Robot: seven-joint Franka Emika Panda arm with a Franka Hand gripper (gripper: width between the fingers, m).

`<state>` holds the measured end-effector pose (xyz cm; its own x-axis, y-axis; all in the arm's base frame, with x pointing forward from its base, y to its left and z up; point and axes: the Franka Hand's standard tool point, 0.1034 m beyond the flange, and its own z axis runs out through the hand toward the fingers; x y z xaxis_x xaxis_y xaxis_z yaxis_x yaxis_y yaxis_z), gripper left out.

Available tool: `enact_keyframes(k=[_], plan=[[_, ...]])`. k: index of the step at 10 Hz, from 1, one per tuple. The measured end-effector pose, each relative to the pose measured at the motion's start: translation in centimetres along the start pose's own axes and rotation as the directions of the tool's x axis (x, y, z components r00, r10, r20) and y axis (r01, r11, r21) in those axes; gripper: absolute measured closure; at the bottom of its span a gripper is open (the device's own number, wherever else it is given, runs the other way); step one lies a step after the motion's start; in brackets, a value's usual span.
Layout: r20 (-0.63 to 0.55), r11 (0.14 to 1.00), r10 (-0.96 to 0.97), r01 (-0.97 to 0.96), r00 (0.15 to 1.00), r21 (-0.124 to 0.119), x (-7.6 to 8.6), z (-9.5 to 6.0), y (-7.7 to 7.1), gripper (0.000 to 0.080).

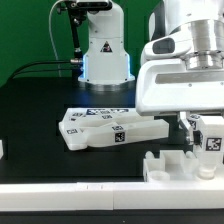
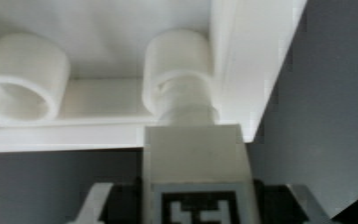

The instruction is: Assemble chair

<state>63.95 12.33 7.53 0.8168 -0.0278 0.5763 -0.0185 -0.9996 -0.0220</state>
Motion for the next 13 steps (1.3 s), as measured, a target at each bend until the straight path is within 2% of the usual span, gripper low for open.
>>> enact_keyframes(k=[3,7,10,13], plan=[[-0.026,1.0,-0.014,0.014,1.0,-0.005,0.2,0.2,0.3,0.0517],[-0.015,0.999,-0.033,0.033,0.999,-0.01,-0.2,0.4,0.8,0.0517],[-0.003,0.999,-0.042,0.042,0.999,-0.016,-1.1,1.2,0.9,0.0517],[-0.013,0.999,-0.045,0.045,0.999,-0.016,-1.1,1.2,0.9,0.0517]])
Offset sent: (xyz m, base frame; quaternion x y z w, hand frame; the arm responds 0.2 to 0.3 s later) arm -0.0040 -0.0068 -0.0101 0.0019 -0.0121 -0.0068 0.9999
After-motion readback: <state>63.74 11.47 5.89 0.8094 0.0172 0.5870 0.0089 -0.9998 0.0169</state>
